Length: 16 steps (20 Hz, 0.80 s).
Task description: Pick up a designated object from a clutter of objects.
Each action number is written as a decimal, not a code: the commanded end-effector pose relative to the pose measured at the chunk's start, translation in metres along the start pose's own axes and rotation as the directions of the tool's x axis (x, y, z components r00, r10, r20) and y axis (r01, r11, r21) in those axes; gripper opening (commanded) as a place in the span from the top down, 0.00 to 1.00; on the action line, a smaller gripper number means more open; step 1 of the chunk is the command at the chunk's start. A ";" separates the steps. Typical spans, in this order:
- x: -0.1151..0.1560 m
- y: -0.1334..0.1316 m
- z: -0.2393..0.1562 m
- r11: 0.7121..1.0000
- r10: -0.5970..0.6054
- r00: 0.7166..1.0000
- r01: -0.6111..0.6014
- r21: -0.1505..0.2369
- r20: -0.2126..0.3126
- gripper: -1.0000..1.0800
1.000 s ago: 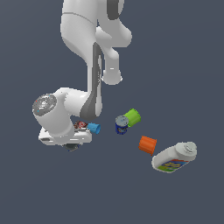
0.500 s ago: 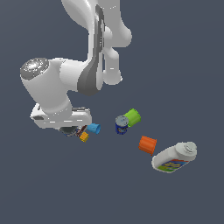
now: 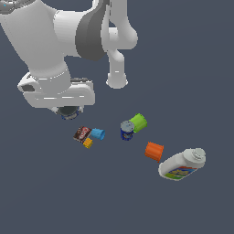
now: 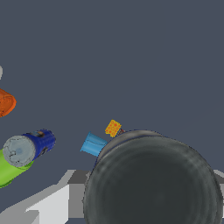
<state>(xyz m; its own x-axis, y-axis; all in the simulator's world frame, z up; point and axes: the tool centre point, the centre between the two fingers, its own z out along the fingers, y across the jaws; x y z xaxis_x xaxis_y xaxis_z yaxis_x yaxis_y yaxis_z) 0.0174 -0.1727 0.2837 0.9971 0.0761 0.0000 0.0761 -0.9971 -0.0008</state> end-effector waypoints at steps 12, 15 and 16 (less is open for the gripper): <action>-0.026 -0.011 -0.097 1.000 0.000 1.000 0.000 -0.001 0.000 1.00; -0.027 -0.011 -0.104 1.000 0.000 1.000 0.000 -0.001 0.000 1.00; -0.028 -0.012 -0.106 1.000 0.000 1.000 0.000 -0.001 0.000 1.00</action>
<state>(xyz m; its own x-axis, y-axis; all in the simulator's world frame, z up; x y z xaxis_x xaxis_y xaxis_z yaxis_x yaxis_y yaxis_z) -0.0103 -0.1636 0.3860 0.9971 0.0765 0.0003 0.0765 -0.9971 0.0004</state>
